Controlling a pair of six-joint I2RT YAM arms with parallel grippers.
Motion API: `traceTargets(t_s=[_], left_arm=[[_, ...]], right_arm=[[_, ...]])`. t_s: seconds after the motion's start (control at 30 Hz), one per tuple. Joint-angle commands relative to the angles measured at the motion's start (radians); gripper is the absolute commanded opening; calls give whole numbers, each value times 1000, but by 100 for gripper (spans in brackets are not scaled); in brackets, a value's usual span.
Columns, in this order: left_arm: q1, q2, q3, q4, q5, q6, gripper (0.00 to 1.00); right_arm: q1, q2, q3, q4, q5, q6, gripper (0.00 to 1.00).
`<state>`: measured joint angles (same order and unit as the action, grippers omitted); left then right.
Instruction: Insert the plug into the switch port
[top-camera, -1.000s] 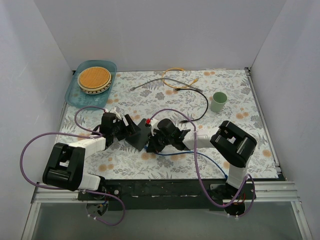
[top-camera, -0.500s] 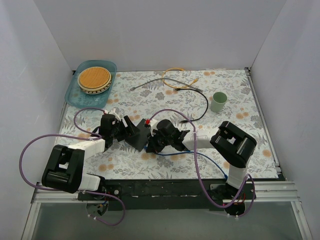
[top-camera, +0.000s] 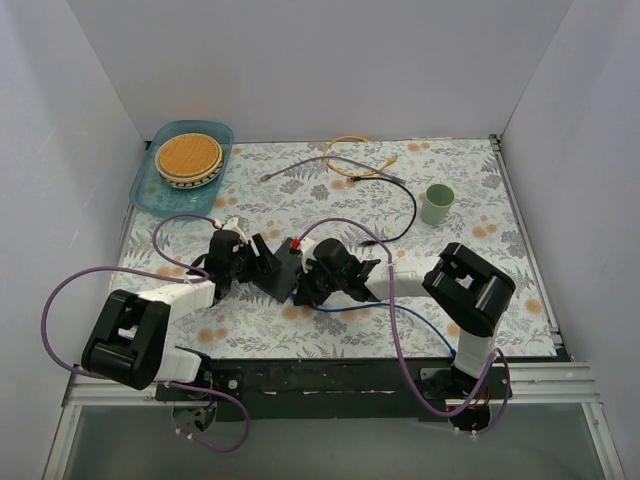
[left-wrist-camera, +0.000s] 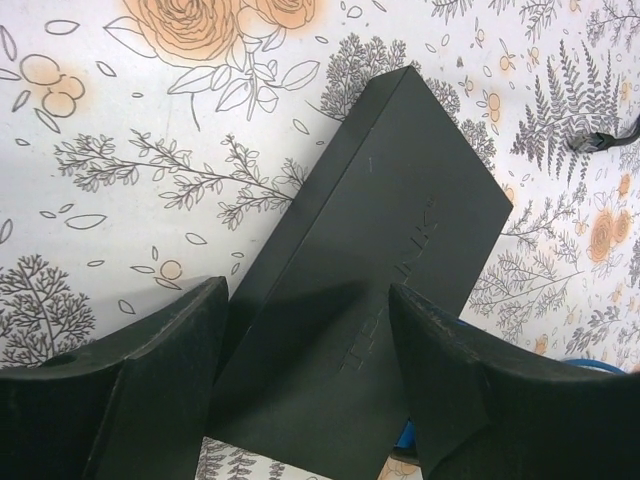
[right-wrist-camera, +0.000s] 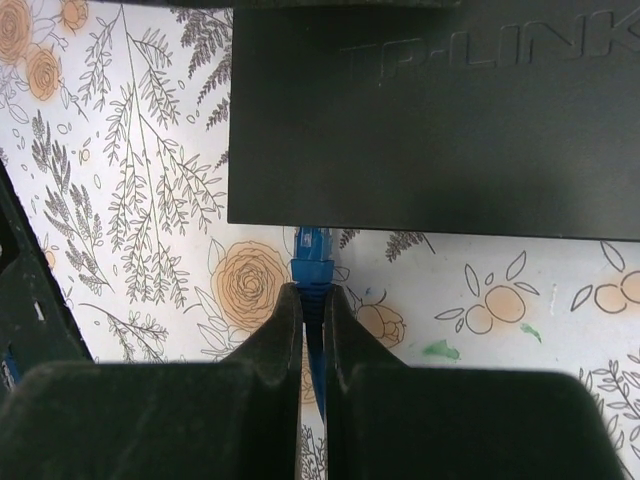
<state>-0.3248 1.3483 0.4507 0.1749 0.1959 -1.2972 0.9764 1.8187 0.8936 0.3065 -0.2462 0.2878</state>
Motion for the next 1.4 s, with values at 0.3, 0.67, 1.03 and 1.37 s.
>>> traceTargets(t_s=[0.3, 0.67, 1.03, 1.37], left_arm=[[-221, -52, -9, -155, 456, -154, 51], [-264, -35, 46, -169, 444, -154, 52], [-263, -34, 103, -316, 197, -175, 59], [-252, -5, 209, -469, -84, -194, 83]], right_arm=[[-5, -10, 97, 246, 179, -19, 1], [-5, 17, 154, 203, 202, -15, 1], [-8, 19, 151, 112, 130, -44, 1], [-8, -5, 113, 51, 90, -44, 18]])
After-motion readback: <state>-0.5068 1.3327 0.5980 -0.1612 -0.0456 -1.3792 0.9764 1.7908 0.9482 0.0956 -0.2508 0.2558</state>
